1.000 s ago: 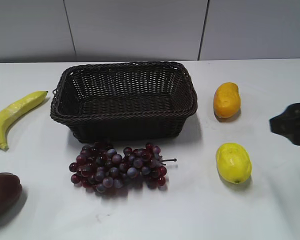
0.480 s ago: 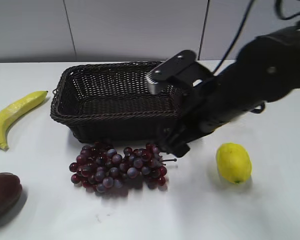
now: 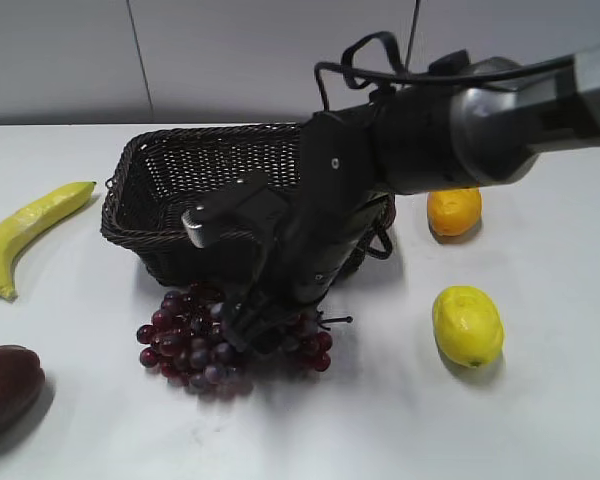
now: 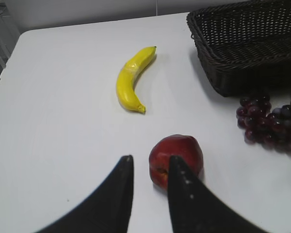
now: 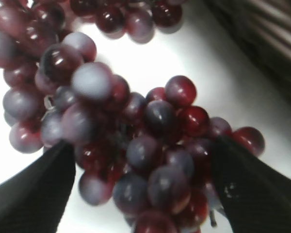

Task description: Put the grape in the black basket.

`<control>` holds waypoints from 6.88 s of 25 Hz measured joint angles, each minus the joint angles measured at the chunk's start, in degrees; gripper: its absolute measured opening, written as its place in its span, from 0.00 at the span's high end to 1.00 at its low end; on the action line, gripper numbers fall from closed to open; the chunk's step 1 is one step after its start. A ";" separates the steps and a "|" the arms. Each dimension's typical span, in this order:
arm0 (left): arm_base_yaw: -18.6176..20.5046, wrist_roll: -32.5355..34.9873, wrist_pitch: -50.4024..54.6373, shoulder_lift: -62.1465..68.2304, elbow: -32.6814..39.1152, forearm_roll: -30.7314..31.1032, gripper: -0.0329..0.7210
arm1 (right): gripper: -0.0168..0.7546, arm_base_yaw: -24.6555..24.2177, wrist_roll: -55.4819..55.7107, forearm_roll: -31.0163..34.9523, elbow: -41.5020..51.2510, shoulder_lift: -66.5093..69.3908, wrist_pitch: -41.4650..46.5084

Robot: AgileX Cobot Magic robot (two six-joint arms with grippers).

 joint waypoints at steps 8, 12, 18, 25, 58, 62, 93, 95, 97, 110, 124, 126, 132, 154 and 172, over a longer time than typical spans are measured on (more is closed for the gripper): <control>0.00 0.00 0.00 0.00 0.00 0.00 0.65 | 0.33 0.06 -0.73 1.54 -2.94 5.14 1.40; 0.00 0.00 0.00 0.00 0.00 0.00 0.65 | 0.52 0.13 -0.73 1.47 -2.94 5.33 2.79; 0.00 0.00 0.00 0.00 0.00 0.00 0.65 | 0.54 0.13 -0.80 -0.63 -2.94 3.29 4.57; 0.00 0.00 0.00 0.00 0.00 0.00 0.65 | 0.59 0.13 -0.80 -1.12 -2.88 -8.71 6.20; 0.00 0.00 0.00 0.00 0.00 0.00 0.65 | 0.59 -11.07 -0.65 -4.39 -20.55 5.07 -6.67; 0.00 0.00 0.00 0.00 0.00 0.00 0.65 | 0.56 -11.07 -0.60 -1.95 -20.55 6.51 -6.80; 0.00 0.00 0.00 0.00 0.00 0.00 0.65 | 0.26 -11.07 15.09 -18.65 -16.34 -33.12 36.81; 0.00 0.00 0.00 0.00 0.00 0.00 0.65 | 0.26 -11.07 16.05 -18.65 -10.86 -36.54 36.81; 0.00 0.00 0.00 0.00 0.00 0.00 0.65 | 0.26 -11.07 16.96 -18.65 -4.16 -39.82 36.85; 0.00 0.00 0.00 0.00 0.00 0.00 0.65 | 0.26 -11.07 23.45 -18.99 31.31 -69.24 32.78; 0.00 0.00 0.00 0.00 0.00 0.00 0.65 | 0.26 -30.43 23.79 -23.60 36.49 -106.90 33.94; 0.00 0.00 0.00 0.00 0.00 0.00 0.65 | 0.26 -34.63 23.74 -23.60 36.49 -108.90 34.31; 0.00 0.00 0.00 0.00 0.00 0.00 0.65 | 0.26 -42.85 20.86 -22.31 38.37 -111.37 34.54; 0.00 0.00 0.00 0.00 0.00 0.00 0.65 | 0.26 -43.39 18.02 -14.35 45.05 -116.84 27.70; 0.00 0.00 0.00 0.00 0.00 0.00 0.65 | 0.26 -43.39 17.90 -14.26 45.05 -116.84 27.70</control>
